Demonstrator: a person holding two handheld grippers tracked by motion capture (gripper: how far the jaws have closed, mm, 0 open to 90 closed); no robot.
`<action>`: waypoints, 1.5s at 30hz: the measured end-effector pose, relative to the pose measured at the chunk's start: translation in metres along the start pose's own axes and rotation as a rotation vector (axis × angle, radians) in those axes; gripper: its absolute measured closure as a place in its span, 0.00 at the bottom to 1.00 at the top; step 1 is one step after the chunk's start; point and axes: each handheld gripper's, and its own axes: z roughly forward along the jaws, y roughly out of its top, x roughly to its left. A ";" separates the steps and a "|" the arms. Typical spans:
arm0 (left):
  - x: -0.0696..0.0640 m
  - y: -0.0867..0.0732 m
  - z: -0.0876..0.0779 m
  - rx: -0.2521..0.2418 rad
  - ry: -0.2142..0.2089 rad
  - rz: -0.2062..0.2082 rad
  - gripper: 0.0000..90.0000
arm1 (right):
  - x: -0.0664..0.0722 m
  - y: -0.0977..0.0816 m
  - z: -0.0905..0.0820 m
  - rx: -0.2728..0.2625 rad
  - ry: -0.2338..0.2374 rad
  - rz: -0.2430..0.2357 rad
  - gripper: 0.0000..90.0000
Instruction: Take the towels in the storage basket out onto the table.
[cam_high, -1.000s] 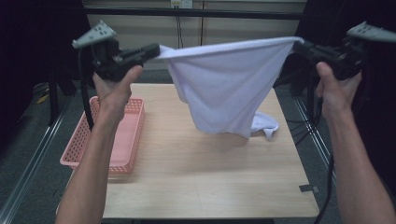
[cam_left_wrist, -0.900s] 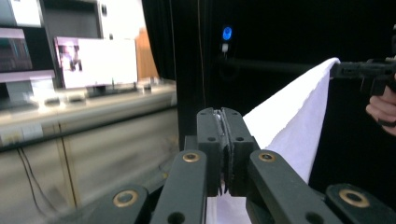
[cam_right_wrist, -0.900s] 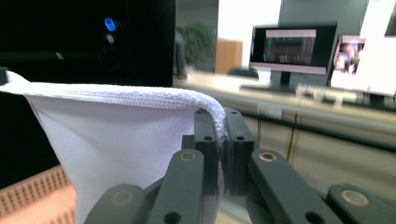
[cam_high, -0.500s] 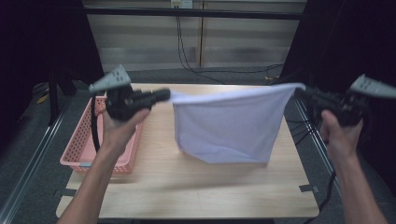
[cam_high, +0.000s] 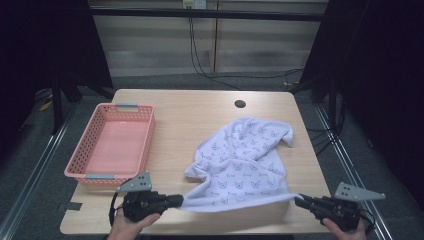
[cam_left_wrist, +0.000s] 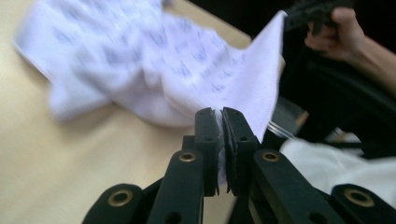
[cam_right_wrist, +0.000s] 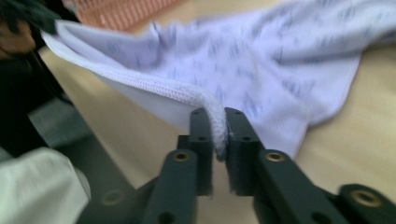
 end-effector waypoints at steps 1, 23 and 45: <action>-0.002 -0.005 0.000 0.019 -0.009 0.005 0.94 | 0.003 -0.005 -0.001 0.025 -0.022 -0.017 0.79; 0.092 0.041 0.084 0.106 0.195 0.012 0.56 | -0.043 0.033 0.087 0.144 -0.099 -0.094 0.59; 0.036 0.000 0.008 0.087 0.073 0.040 0.82 | 0.013 0.006 0.054 0.175 0.070 -0.068 0.72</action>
